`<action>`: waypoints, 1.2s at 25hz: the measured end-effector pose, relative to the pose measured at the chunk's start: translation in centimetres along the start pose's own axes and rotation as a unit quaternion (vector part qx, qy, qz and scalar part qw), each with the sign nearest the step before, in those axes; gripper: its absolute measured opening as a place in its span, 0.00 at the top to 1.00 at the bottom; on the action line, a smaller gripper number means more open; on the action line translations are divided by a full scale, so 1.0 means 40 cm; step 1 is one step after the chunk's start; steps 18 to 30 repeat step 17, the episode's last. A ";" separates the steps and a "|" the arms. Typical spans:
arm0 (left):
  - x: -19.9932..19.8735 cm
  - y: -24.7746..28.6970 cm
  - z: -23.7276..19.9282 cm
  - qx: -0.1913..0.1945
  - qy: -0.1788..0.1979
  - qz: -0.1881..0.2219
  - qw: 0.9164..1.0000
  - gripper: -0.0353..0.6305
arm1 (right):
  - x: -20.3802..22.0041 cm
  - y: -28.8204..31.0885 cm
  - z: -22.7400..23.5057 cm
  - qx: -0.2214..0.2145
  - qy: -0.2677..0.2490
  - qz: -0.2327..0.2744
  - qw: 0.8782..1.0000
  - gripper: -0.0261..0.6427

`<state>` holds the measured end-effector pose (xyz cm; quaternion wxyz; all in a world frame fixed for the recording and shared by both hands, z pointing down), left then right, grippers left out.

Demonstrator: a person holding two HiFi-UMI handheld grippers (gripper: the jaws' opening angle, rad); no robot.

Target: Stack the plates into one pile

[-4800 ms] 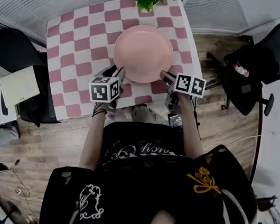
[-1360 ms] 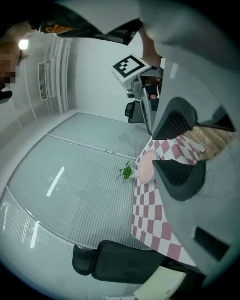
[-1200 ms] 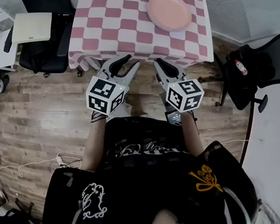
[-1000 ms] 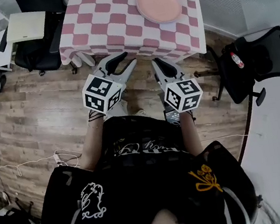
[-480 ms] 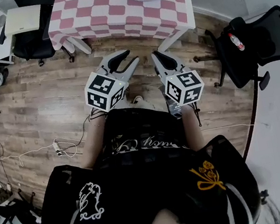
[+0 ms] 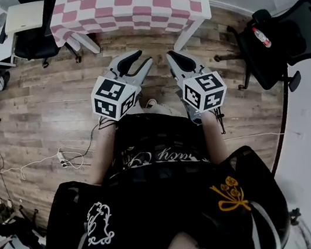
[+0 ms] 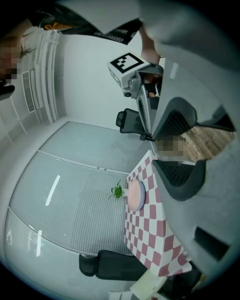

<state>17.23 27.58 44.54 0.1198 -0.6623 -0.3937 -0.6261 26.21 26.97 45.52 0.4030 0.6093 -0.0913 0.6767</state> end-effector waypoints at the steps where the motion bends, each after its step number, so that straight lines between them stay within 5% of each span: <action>1: 0.000 -0.003 0.004 -0.002 0.000 0.001 1.000 0.73 | 0.000 -0.004 -0.001 -0.001 -0.001 0.001 1.000 0.92; 30: 0.016 -0.056 -0.010 -0.022 0.006 0.003 1.000 0.73 | 0.000 0.010 -0.039 -0.016 -0.014 0.003 1.000 0.92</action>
Point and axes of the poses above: the fingertips, and each gripper's own axes: y forward along the fingers, z to its right, x out of its underside, the point moved 2 cm from there along -y, backward along the fingers, and after that the axes turned 4 degrees about -x, right-handed, at the moved point
